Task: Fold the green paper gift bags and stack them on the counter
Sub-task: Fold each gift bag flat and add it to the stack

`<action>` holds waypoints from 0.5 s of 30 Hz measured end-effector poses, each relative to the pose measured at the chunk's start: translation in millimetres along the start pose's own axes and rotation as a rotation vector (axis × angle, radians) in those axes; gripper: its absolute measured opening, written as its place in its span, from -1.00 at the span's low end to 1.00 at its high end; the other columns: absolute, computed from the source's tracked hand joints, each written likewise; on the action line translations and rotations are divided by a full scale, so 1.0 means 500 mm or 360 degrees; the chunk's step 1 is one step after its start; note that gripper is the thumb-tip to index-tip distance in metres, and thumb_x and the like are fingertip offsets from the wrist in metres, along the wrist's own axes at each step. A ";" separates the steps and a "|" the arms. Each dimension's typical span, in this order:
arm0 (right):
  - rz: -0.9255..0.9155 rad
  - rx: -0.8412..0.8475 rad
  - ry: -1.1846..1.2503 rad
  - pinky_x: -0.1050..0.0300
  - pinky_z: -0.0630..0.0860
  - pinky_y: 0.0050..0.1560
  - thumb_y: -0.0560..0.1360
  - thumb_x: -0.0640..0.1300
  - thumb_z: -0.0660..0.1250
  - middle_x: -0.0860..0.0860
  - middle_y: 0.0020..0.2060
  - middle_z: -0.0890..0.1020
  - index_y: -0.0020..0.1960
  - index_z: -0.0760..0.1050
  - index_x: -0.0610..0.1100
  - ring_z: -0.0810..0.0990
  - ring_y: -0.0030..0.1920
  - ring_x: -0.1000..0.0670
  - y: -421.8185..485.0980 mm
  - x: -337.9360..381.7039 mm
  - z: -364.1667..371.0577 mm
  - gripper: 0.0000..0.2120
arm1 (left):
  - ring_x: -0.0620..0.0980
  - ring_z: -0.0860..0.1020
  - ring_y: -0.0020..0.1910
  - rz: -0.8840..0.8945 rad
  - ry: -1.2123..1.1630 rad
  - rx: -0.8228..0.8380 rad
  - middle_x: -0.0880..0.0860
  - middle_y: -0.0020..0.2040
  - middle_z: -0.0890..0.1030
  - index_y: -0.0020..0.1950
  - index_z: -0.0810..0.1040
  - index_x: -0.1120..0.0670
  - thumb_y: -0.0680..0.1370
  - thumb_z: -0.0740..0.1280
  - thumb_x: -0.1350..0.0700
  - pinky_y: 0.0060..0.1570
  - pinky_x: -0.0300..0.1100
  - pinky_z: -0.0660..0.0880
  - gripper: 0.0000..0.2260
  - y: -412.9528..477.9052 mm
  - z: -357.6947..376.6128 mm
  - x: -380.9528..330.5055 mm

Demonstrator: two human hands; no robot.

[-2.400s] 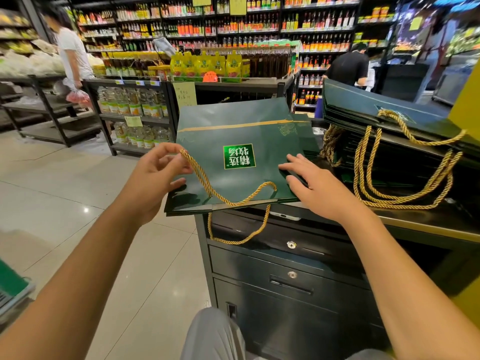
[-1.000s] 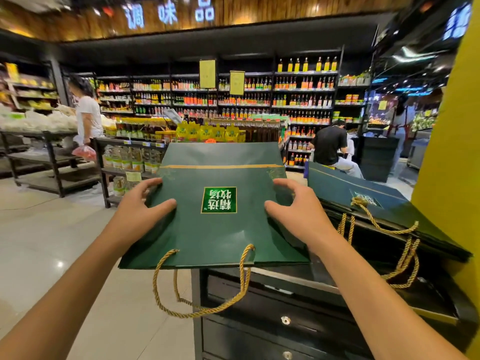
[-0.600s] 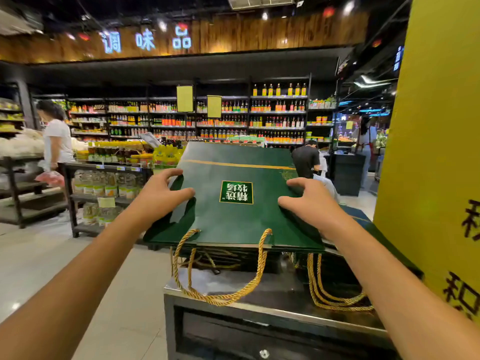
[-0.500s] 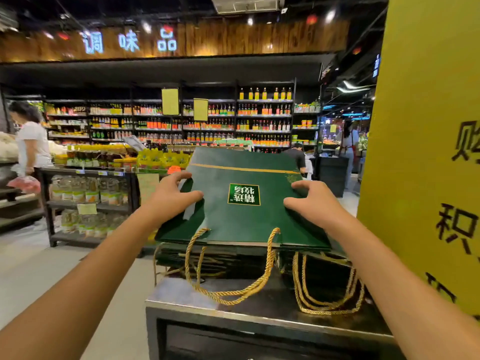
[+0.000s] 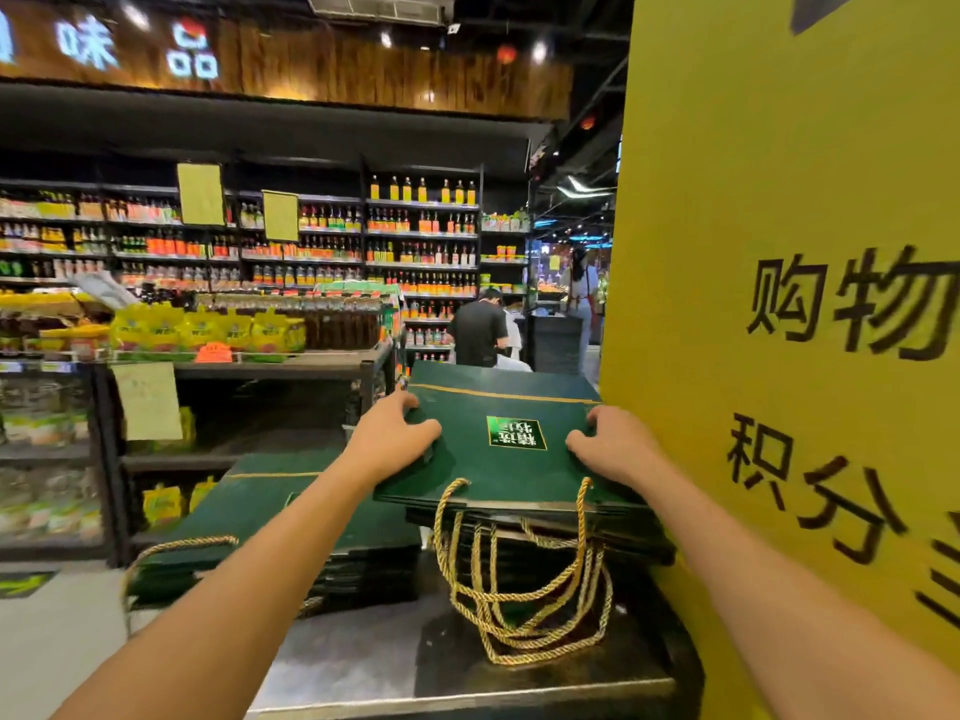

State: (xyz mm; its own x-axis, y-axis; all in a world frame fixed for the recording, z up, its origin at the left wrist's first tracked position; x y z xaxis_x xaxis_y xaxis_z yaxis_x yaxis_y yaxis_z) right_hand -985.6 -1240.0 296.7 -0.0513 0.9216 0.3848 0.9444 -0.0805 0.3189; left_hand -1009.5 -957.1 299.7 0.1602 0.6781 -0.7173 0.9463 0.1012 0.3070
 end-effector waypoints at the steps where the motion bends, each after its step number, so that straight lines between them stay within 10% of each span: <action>1: -0.0014 -0.0004 -0.0053 -0.02 0.55 0.09 0.54 0.11 0.25 -0.15 0.06 0.64 0.08 0.53 -0.13 0.58 0.05 -0.19 0.005 -0.006 0.011 -0.68 | 0.05 0.48 0.27 -0.0024 0.0016 0.0011 0.10 0.45 0.45 0.51 0.38 0.08 0.58 0.34 0.01 0.19 -0.12 0.43 -0.49 0.007 0.012 0.006; 8: -0.0203 0.0032 -0.0387 -0.06 0.49 0.22 0.63 0.10 0.18 -0.16 0.21 0.59 0.29 0.54 -0.15 0.48 0.26 -0.19 0.020 -0.012 0.067 -0.59 | 0.14 0.45 0.37 -0.0051 0.0249 0.0060 0.14 0.40 0.50 0.46 0.45 0.07 0.59 0.31 -0.09 0.31 -0.05 0.38 -0.53 0.047 0.064 0.045; 15: -0.0254 0.0225 -0.0012 -0.08 0.18 0.55 0.65 0.28 0.10 -0.12 0.57 0.28 0.60 0.26 -0.03 0.19 0.57 -0.13 0.065 -0.031 0.125 -0.38 | 0.21 -0.05 0.63 0.0303 0.1152 0.0443 0.16 0.66 -0.01 0.63 0.12 -0.24 0.52 0.06 -0.50 0.54 0.21 0.01 -0.28 0.086 0.101 -0.025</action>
State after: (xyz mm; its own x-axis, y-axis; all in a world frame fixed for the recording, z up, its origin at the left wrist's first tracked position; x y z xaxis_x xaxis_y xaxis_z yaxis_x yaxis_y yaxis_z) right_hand -933.7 -1233.1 247.3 -0.2018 0.9212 0.3327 0.9607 0.1202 0.2502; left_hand -956.6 -997.9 290.2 0.1942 0.9794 -0.0550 0.9717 -0.1844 0.1476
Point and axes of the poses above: each hand's wrist, its own y-axis towards the middle knuckle, its own z-axis out of the palm, x = y × z, the point moved 8 cm from there along y, towards the middle knuckle
